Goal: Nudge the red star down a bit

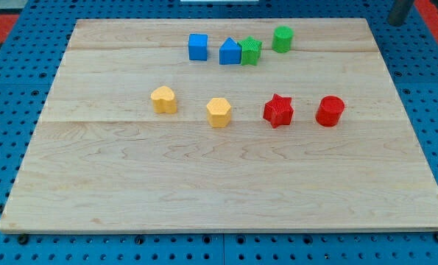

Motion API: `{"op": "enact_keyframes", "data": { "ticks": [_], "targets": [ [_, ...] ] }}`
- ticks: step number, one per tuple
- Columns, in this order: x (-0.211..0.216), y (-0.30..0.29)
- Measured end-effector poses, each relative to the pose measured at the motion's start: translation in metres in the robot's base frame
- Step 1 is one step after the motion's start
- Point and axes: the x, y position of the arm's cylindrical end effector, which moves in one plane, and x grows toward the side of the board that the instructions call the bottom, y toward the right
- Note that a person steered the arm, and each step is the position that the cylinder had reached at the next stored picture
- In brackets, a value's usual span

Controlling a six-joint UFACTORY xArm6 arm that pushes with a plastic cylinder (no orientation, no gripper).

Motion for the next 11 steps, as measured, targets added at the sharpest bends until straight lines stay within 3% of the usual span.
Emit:
{"op": "enact_keyframes", "data": {
  "ticks": [4,5,7,11],
  "targets": [
    [0.002,0.001],
    [0.002,-0.04],
    [0.002,-0.05],
    [0.071,0.001]
  ]
}}
